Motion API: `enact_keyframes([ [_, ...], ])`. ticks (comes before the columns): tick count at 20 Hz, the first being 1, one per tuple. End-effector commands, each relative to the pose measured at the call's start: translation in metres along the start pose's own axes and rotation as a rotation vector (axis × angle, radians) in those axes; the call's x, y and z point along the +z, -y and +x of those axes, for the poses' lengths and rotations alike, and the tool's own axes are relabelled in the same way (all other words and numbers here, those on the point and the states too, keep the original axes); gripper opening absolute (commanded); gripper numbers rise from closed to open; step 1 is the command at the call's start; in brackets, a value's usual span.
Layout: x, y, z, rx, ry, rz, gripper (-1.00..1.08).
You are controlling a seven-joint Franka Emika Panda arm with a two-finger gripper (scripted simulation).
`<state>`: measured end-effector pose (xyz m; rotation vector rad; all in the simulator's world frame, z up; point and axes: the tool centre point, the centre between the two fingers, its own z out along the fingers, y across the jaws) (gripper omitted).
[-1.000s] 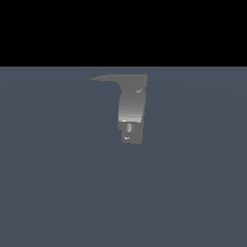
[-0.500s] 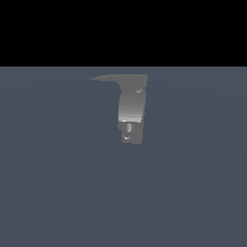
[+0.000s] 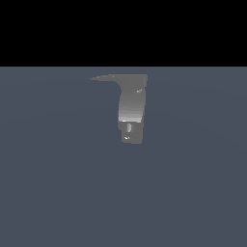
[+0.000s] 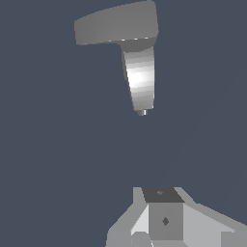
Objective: Turn on the faucet by rotating a designated handle.
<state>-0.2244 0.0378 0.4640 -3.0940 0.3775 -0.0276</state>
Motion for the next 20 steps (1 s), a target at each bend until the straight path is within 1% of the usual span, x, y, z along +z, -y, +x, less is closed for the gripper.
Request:
enact_keyframes([
  [1,0.008,0.012,0.005,0.051,0.0,0.0,-1.0],
  [10,0.035,0.052,0.03,0.239,0.0,-0.002,-1.0],
  [20,0.066,0.09,0.067,0.447,0.001,-0.003,-1.0],
])
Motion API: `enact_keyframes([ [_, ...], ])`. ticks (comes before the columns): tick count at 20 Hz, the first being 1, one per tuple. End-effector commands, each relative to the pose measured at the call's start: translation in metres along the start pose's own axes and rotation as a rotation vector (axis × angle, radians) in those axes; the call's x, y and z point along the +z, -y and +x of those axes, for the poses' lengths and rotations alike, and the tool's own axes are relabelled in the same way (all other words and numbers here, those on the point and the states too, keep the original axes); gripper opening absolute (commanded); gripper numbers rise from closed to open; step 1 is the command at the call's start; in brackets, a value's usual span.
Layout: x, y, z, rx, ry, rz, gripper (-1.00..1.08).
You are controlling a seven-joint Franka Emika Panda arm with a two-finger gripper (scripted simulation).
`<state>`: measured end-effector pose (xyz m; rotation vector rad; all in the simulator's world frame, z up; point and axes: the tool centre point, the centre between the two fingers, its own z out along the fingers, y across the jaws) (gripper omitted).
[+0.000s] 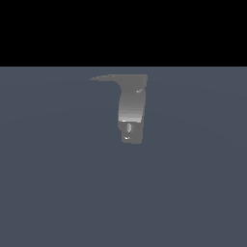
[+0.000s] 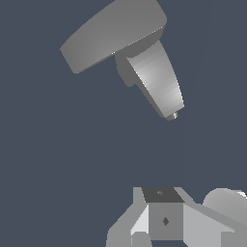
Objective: Turn on the faucet by rotating a designated handle.
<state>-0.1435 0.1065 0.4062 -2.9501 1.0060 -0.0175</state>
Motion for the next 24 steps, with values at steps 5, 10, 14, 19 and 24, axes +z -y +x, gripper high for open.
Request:
enact_keyframes([
  [5,0.02,0.03,0.016,0.135,0.0,0.0,-1.0],
  [10,0.034,0.051,0.032,0.236,0.0,-0.001,-1.0],
  [14,0.046,0.067,0.045,0.316,0.0,-0.002,-1.0],
  [19,0.06,0.084,0.064,0.417,-0.001,-0.003,-1.0],
  [24,0.075,0.1,0.085,0.519,-0.002,-0.006,-1.0],
])
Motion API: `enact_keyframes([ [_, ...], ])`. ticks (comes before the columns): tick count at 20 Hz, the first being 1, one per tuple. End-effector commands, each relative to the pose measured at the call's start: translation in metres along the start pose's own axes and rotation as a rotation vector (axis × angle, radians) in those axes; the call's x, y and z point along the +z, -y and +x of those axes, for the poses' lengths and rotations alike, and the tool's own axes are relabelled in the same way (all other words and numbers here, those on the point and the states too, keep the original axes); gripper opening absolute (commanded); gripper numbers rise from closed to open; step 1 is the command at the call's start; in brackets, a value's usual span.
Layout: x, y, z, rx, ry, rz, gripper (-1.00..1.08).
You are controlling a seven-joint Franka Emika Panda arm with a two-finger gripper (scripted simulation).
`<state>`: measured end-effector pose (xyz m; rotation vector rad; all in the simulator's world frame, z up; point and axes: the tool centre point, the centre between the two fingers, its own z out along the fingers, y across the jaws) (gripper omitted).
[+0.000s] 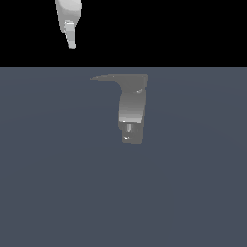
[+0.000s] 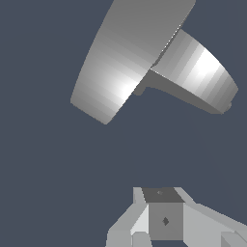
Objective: Turn on the faucet by rotating a designated handle.
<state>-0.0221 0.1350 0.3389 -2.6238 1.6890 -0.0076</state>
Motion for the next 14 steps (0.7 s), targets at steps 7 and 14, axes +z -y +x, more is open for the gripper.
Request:
enact_keyframes([
  [7,0.027,0.04,0.026,0.186,-0.005,-0.004,-1.0],
  [14,0.052,0.073,0.057,0.363,-0.01,-0.01,-1.0],
])
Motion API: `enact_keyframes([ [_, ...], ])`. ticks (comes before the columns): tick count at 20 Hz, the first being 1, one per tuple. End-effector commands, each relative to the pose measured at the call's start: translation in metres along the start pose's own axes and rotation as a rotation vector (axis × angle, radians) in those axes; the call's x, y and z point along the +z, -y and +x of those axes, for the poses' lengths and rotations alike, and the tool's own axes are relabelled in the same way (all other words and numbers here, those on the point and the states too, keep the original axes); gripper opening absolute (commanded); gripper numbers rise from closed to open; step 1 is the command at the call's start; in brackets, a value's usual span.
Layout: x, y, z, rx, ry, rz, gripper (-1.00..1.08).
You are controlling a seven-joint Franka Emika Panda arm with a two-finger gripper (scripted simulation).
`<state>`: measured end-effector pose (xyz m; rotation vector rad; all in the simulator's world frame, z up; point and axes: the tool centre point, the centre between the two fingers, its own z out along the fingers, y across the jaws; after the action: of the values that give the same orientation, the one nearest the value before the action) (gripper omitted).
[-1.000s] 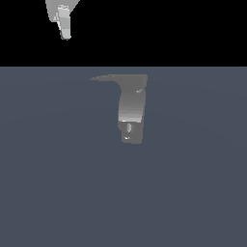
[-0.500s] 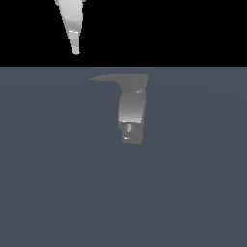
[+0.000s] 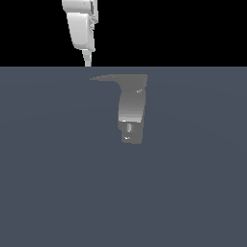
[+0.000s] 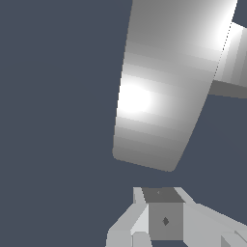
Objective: Turn on the faucet by rotating a designated handle.
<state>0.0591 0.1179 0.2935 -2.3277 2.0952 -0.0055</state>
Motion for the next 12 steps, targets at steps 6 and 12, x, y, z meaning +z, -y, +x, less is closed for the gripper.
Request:
enact_keyframes([
  [6,0.025,0.039,0.026,0.182,-0.006,-0.005,-1.0],
  [12,0.039,0.059,0.044,0.284,-0.007,-0.008,-1.0],
])
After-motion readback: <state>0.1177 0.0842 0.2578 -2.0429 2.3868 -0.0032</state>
